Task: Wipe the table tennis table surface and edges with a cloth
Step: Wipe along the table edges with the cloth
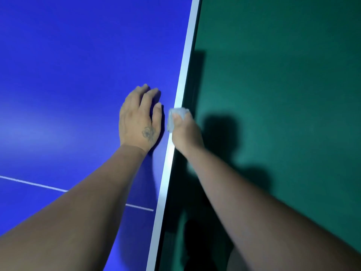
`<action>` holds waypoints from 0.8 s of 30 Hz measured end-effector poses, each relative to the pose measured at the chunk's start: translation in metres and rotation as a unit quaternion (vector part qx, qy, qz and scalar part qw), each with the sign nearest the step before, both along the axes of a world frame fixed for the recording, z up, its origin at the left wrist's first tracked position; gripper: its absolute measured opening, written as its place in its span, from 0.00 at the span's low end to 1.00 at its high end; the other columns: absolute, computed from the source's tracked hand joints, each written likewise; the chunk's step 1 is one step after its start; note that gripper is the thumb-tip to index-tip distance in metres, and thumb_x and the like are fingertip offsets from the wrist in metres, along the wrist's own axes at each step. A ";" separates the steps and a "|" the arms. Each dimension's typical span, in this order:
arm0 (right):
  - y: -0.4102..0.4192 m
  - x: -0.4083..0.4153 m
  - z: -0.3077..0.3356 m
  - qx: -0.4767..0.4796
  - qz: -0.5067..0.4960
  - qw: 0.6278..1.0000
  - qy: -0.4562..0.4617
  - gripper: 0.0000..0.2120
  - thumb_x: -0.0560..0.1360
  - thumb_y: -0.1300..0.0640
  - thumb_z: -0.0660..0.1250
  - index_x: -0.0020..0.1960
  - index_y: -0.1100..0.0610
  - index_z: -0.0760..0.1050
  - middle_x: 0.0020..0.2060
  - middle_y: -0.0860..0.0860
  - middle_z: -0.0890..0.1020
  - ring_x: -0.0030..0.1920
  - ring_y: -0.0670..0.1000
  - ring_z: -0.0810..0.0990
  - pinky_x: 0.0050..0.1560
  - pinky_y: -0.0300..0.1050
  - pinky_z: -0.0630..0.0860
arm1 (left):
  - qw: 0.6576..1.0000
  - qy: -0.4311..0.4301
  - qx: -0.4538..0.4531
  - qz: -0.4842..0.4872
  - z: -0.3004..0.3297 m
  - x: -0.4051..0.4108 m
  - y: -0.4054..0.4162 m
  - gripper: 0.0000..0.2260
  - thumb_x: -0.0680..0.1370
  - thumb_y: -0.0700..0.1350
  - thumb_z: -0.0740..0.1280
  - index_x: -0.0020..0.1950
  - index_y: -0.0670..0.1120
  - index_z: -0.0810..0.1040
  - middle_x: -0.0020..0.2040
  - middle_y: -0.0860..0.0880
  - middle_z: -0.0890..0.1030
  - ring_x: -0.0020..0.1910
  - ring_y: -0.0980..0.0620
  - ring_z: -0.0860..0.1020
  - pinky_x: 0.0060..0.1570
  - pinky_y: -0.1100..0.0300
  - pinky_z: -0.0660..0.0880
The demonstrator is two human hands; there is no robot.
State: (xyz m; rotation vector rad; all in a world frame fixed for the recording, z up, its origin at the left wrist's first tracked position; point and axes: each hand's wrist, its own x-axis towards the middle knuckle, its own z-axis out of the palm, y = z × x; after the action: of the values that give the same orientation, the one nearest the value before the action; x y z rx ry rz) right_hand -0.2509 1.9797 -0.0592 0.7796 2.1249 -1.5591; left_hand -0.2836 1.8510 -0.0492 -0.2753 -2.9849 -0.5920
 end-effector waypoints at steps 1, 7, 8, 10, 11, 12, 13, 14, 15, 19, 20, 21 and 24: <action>0.011 -0.029 0.002 0.011 0.003 1.000 0.014 0.19 0.85 0.46 0.53 0.43 0.55 0.72 0.38 0.51 0.79 0.37 0.54 0.77 0.41 0.43 0.73 | 1.000 -0.011 -0.021 0.007 -0.003 -0.010 0.004 0.21 0.87 0.53 0.59 0.80 0.48 0.73 0.81 0.44 0.70 0.82 0.42 0.65 0.80 0.44 0.63; 0.053 -0.132 0.024 0.015 0.012 1.000 0.002 0.20 0.90 0.54 0.53 0.70 0.65 0.74 0.65 0.60 0.81 0.63 0.62 0.80 0.54 0.48 0.73 | 0.996 -0.028 -0.074 0.028 -0.020 -0.013 0.010 0.25 0.89 0.57 0.53 0.87 0.54 0.61 0.87 0.49 0.57 0.87 0.47 0.51 0.85 0.45 0.48; 0.049 -0.132 0.019 0.012 0.007 1.000 0.007 0.20 0.89 0.53 0.53 0.67 0.66 0.75 0.60 0.61 0.83 0.57 0.61 0.82 0.51 0.50 0.72 | 0.997 -0.025 -0.071 0.030 -0.019 -0.014 0.009 0.25 0.89 0.56 0.54 0.86 0.54 0.62 0.87 0.49 0.58 0.87 0.47 0.51 0.85 0.45 0.49; 0.034 -0.121 0.012 0.003 -0.018 1.000 0.017 0.25 0.81 0.47 0.52 0.57 0.66 0.76 0.45 0.61 0.82 0.39 0.44 0.66 0.38 0.51 0.68 | 0.997 -0.023 -0.073 0.033 -0.017 -0.015 0.007 0.24 0.89 0.55 0.55 0.86 0.54 0.62 0.87 0.48 0.59 0.87 0.46 0.52 0.85 0.44 0.50; 0.029 -0.116 0.003 0.005 -0.033 0.999 0.018 0.27 0.77 0.44 0.51 0.57 0.65 0.76 0.44 0.58 0.81 0.36 0.54 0.75 0.40 0.47 0.68 | 0.996 -0.023 -0.074 0.035 -0.017 -0.016 0.008 0.24 0.89 0.54 0.55 0.86 0.53 0.63 0.87 0.48 0.59 0.87 0.46 0.52 0.85 0.43 0.50; 0.023 -0.107 -0.007 0.000 -0.040 0.999 0.006 0.28 0.77 0.42 0.50 0.60 0.62 0.75 0.47 0.56 0.82 0.39 0.53 0.76 0.45 0.46 0.70 | 0.996 -0.023 -0.076 0.035 -0.016 -0.017 0.010 0.24 0.89 0.54 0.55 0.86 0.53 0.63 0.87 0.48 0.59 0.87 0.46 0.52 0.85 0.43 0.50; 0.020 -0.094 -0.006 -0.009 -0.034 0.999 -0.011 0.26 0.80 0.42 0.51 0.64 0.59 0.73 0.53 0.55 0.82 0.45 0.54 0.78 0.50 0.47 0.72 | 0.996 -0.025 -0.079 0.033 -0.016 -0.017 0.010 0.24 0.89 0.54 0.54 0.86 0.53 0.63 0.87 0.48 0.59 0.87 0.46 0.52 0.85 0.43 0.51; 0.019 -0.080 0.001 -0.016 -0.023 0.999 -0.027 0.22 0.83 0.44 0.52 0.69 0.54 0.70 0.60 0.53 0.81 0.51 0.53 0.78 0.55 0.47 0.72 | 0.996 -0.027 -0.081 0.031 -0.016 -0.017 0.010 0.24 0.89 0.54 0.54 0.86 0.53 0.63 0.87 0.48 0.59 0.87 0.46 0.52 0.85 0.43 0.51; 0.018 -0.067 0.008 -0.024 -0.014 0.999 -0.038 0.18 0.86 0.45 0.52 0.72 0.49 0.67 0.66 0.52 0.79 0.56 0.53 0.78 0.56 0.46 0.70 | 0.996 -0.027 -0.082 0.030 -0.016 -0.017 0.010 0.24 0.89 0.54 0.53 0.86 0.53 0.63 0.87 0.48 0.59 0.87 0.46 0.52 0.85 0.43 0.51; 0.020 -0.061 0.012 -0.035 -0.008 0.998 -0.050 0.22 0.89 0.47 0.52 0.80 0.53 0.59 0.74 0.51 0.73 0.67 0.55 0.77 0.55 0.44 0.66 | 0.996 -0.026 -0.077 0.035 -0.017 -0.016 0.010 0.25 0.88 0.54 0.54 0.86 0.53 0.63 0.87 0.48 0.59 0.87 0.47 0.51 0.85 0.44 0.50; 0.020 -0.070 0.009 -0.030 -0.009 0.999 -0.042 0.21 0.88 0.45 0.52 0.77 0.53 0.62 0.70 0.51 0.75 0.62 0.54 0.78 0.56 0.44 0.67 | 0.996 -0.023 -0.077 0.037 -0.018 -0.016 0.010 0.25 0.88 0.53 0.55 0.86 0.53 0.63 0.87 0.48 0.59 0.87 0.47 0.52 0.85 0.44 0.50; 0.020 -0.082 0.004 -0.028 -0.017 0.999 -0.028 0.20 0.86 0.42 0.50 0.72 0.51 0.65 0.64 0.49 0.76 0.56 0.52 0.77 0.56 0.45 0.67 | 0.996 -0.021 -0.077 0.037 -0.018 -0.016 0.010 0.25 0.88 0.53 0.55 0.86 0.53 0.64 0.87 0.48 0.59 0.87 0.47 0.52 0.85 0.43 0.51; 0.030 -0.124 -0.002 -0.057 -0.090 0.993 -0.040 0.19 0.86 0.43 0.49 0.63 0.56 0.69 0.54 0.52 0.79 0.48 0.53 0.75 0.51 0.45 0.69 | 0.997 -0.017 -0.072 0.038 -0.019 -0.017 0.011 0.25 0.88 0.52 0.56 0.85 0.52 0.65 0.87 0.48 0.60 0.87 0.47 0.53 0.85 0.43 0.52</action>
State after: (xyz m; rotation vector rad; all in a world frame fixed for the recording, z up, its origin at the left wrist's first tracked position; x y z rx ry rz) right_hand -0.3752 2.0098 -0.0611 1.0008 1.9349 -1.6925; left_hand -0.3008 1.8616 -0.0678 -0.1621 -3.0599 -0.3796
